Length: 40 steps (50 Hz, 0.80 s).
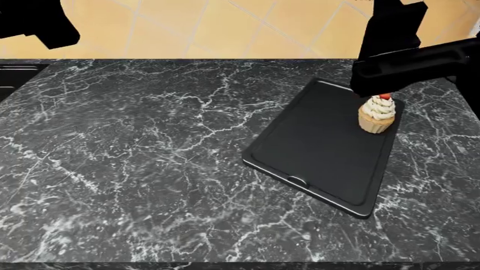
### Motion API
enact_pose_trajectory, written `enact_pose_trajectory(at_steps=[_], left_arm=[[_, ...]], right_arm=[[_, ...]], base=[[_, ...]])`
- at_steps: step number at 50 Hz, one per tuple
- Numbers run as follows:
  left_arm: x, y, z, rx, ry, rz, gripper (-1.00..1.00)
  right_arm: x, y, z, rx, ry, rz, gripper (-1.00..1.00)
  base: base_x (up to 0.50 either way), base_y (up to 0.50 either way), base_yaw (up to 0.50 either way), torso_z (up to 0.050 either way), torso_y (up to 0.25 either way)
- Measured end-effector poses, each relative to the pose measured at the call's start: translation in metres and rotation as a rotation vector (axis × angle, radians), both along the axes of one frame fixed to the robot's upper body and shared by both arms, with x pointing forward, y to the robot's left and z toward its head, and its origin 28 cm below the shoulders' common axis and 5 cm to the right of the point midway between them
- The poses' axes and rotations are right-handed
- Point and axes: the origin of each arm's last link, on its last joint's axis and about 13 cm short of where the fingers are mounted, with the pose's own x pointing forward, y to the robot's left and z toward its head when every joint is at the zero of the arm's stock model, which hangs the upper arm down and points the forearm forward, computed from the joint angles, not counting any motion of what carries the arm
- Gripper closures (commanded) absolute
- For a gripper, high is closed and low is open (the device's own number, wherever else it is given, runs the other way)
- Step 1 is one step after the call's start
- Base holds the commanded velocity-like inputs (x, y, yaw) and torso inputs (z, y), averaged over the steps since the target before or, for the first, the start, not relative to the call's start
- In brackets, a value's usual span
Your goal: Pick up the bowl with cake and place it on the tray. Pick up the cupcake and place it on the tray.
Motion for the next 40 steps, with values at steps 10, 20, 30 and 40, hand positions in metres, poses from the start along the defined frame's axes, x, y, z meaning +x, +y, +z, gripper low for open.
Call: enact_pose_trajectory(at_steps=[10, 20, 30, 40], left_arm=[[-0.004, 0.001, 0.003, -0.005, -0.016, -0.002, -1.0], [-0.005, 0.001, 0.005, -0.007, -0.026, -0.001, -1.0], [-0.006, 0.002, 0.005, -0.01, -0.033, 0.0, -1.0], [-0.006, 0.002, 0.005, -0.01, -0.035, -0.001, -1.0]], right_arm=[[-0.012, -0.003, 0.003, -0.019, -0.038, -0.028, -1.0], [-0.016, -0.005, 0.004, -0.027, -0.054, -0.048, -1.0], [-0.018, -0.006, 0.005, -0.032, -0.063, -0.058, -1.0], [-0.019, -0.007, 0.005, -0.037, -0.073, -0.062, -1.0]], base=[[0.0, 0.5, 0.0, 0.0, 0.0], [0.0, 0.5, 0.0, 0.0, 0.0], [0.0, 0.5, 0.0, 0.0, 0.0], [0.0, 0.5, 0.0, 0.0, 0.0]])
